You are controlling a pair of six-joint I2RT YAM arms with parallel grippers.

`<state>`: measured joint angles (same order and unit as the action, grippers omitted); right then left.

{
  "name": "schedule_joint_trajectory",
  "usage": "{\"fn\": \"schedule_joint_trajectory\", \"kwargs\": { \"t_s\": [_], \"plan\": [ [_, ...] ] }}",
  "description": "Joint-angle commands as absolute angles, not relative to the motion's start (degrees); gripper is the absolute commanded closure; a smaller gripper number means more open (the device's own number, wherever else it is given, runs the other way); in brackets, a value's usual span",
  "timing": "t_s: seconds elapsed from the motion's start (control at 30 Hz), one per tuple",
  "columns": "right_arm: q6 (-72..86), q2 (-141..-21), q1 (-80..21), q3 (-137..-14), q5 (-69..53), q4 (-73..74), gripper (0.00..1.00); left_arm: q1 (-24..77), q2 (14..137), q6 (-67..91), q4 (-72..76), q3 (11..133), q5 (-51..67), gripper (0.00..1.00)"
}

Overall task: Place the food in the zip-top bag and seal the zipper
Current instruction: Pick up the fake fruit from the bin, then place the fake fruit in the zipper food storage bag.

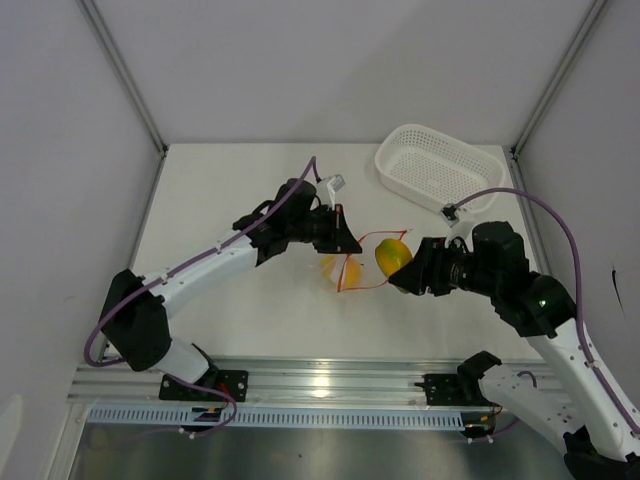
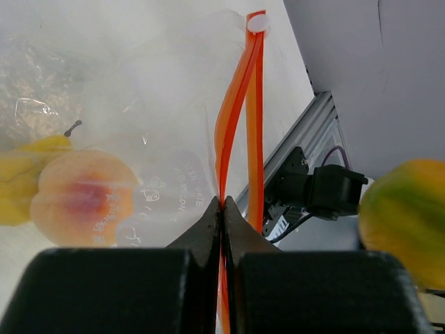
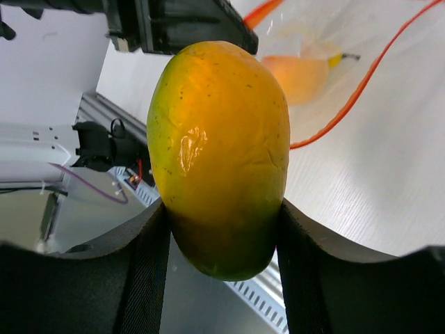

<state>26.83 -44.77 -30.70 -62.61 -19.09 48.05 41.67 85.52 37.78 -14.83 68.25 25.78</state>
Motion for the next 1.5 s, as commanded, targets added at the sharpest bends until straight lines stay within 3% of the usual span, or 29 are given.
{"fn": "schedule_joint_trajectory", "kwargs": {
  "t_s": [0.0,0.3,0.63,0.7,0.73,0.8,0.83,0.9,0.97,1.03,1.47],
  "plan": [
    [30.83,-44.13,-31.03,-59.16,-22.93,47.47,1.00,42.01,82.44,40.86,-10.73,66.80,25.84,1.00],
    [42.88,-43.77,-31.20,-51.42,-20.13,40.00,1.00,45.35,81.39,40.70,-6.07,66.09,25.32,0.99],
    [55.10,-52.47,-31.11,-57.13,-12.75,42.80,0.98,47.99,80.69,40.52,-2.46,64.69,24.78,0.99],
    [57.47,-52.56,-31.11,-57.30,-12.75,42.72,0.89,48.42,78.85,39.73,-2.11,63.55,24.09,0.99],
    [57.83,-52.04,-31.29,-57.04,-12.92,41.50,0.76,48.51,78.32,39.55,-1.76,62.94,23.21,0.99],
    [58.70,-50.90,-31.29,-56.34,-12.31,40.61,0.66,48.60,77.61,39.99,-0.36,61.18,22.06,0.99],
    [58.97,-49.58,-31.29,-55.90,-10.48,40.08,0.54,48.60,77.69,40.34,-0.44,61.43,22.23,0.99],
    [59.06,-48.52,-31.38,-54.93,-9.85,38.85,0.41,48.69,78.22,39.47,-1.92,63.27,23.64,1.00],
    [58.10,-48.08,-31.29,-56.06,-9.06,39.37,0.12,48.78,78.31,38.59,-1.85,63.20,22.86,0.99],
    [56.26,-47.64,-31.29,-56.51,-8.18,40.68,0.01,48.69,79.27,38.58,-2.02,63.63,22.68,0.99],
    [40.72,-47.99,-31.29,-64.86,-4.14,47.45,0.01,48.60,81.21,35.60,-5.00,67.67,24.96,1.00]
  ]
}}
